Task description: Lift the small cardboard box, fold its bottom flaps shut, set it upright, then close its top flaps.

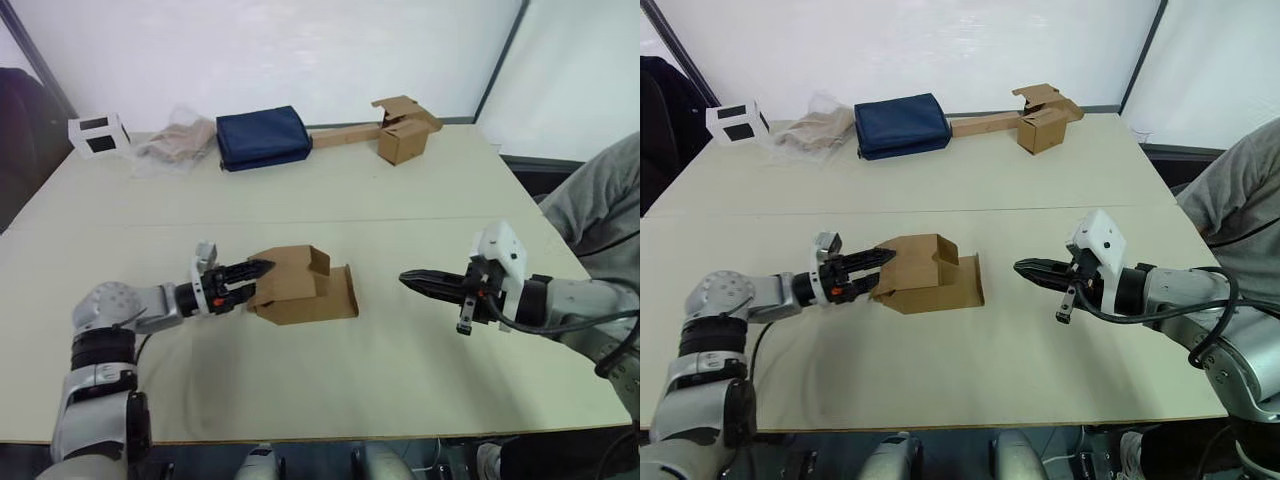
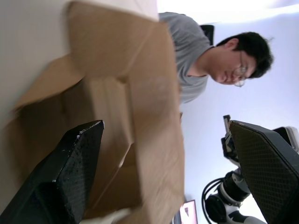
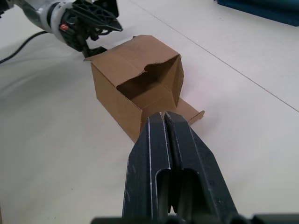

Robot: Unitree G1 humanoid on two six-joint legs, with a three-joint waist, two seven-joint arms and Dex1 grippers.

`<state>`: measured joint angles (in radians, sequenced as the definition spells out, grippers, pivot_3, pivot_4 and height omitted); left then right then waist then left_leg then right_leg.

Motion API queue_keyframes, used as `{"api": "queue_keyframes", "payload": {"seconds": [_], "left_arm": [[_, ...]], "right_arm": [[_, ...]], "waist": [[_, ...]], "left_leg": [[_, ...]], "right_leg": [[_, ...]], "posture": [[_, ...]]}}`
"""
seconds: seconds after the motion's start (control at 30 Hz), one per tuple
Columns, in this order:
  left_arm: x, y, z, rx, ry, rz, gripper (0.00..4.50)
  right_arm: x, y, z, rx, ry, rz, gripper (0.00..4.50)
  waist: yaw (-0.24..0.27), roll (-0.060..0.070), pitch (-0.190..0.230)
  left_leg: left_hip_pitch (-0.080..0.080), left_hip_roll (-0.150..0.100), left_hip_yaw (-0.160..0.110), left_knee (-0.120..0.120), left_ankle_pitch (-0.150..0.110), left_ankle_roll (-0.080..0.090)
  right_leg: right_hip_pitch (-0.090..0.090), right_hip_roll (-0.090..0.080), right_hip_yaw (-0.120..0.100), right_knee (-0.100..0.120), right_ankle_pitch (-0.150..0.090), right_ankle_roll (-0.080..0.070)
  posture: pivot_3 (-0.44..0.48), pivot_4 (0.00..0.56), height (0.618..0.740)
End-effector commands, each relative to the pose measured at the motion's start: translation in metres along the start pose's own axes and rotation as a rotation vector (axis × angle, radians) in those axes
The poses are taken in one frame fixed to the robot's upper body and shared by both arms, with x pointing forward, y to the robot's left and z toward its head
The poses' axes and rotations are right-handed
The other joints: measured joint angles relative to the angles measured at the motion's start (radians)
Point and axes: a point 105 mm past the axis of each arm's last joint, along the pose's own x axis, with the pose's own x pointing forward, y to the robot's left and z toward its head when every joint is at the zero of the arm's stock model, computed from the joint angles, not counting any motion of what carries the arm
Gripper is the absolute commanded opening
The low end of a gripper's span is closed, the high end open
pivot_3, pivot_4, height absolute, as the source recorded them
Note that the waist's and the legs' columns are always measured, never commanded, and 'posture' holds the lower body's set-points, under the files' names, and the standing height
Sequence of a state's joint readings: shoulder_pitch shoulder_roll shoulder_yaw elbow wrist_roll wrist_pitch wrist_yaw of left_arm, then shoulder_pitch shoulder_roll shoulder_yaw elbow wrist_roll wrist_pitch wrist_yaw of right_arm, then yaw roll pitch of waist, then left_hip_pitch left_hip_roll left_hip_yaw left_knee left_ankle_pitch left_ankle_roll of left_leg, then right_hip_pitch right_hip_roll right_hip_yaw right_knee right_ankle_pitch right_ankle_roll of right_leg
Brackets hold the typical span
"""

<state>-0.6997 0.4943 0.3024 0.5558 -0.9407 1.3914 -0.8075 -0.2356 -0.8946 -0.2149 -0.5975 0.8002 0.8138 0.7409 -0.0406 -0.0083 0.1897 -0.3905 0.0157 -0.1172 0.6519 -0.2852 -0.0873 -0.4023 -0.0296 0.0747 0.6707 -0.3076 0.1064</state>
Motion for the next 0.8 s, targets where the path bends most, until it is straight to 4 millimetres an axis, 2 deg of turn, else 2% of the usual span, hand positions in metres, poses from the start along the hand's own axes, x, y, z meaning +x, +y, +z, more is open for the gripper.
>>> {"api": "queue_keyframes", "payload": {"seconds": [0.03,0.33,0.43,0.6,0.73,0.8], "left_arm": [[0.006,-0.008,0.005,0.027,-0.001,-0.039,4.39],[0.01,-0.009,0.003,0.031,0.03,-0.057,4.39],[0.009,-0.01,0.004,0.033,0.032,-0.059,3.73],[0.001,-0.014,0.006,0.036,0.036,-0.06,1.5],[-0.004,-0.02,0.007,0.041,0.04,-0.069,0.06],[-0.005,-0.024,0.008,0.044,0.042,-0.079,0.06]], "right_arm": [[-0.005,0.001,0.014,-0.06,-0.02,-0.011,0.0],[-0.006,0.001,0.014,-0.059,-0.019,-0.015,0.0],[-0.006,0.001,0.014,-0.059,-0.02,-0.018,0.0],[-0.006,0.002,0.013,-0.056,-0.022,-0.022,0.0],[-0.005,0.002,0.012,-0.054,-0.024,-0.023,0.0],[-0.005,0.002,0.012,-0.054,-0.024,-0.025,0.0]], "waist": [[-0.001,0.0,0.0],[-0.002,0.0,0.0],[-0.002,0.0,0.0],[-0.003,0.0,0.0],[-0.003,0.0,0.0],[-0.002,0.0,0.0]], "left_leg": [[0.0,0.0,0.0,0.0,0.0,0.0],[0.0,0.0,0.0,0.0,0.0,0.0],[0.0,0.0,0.0,0.0,0.0,0.0],[0.0,0.0,0.0,0.0,0.0,0.0],[0.0,0.0,0.0,0.0,0.0,0.0],[0.0,0.0,0.0,0.0,0.0,0.0]], "right_leg": [[0.0,0.0,0.0,0.0,0.0,0.0],[0.0,0.0,0.0,0.0,0.0,0.0],[0.0,0.0,0.0,0.0,0.0,0.0],[0.0,0.0,0.0,0.0,0.0,0.0],[0.0,0.0,0.0,0.0,0.0,0.0],[0.0,0.0,0.0,0.0,0.0,0.0]], "posture": [[0.0,0.15,0.74],[0.0,0.15,0.74],[0.0,0.15,0.74],[0.0,0.15,0.74],[0.0,0.15,0.74],[0.0,0.15,0.74]]}}
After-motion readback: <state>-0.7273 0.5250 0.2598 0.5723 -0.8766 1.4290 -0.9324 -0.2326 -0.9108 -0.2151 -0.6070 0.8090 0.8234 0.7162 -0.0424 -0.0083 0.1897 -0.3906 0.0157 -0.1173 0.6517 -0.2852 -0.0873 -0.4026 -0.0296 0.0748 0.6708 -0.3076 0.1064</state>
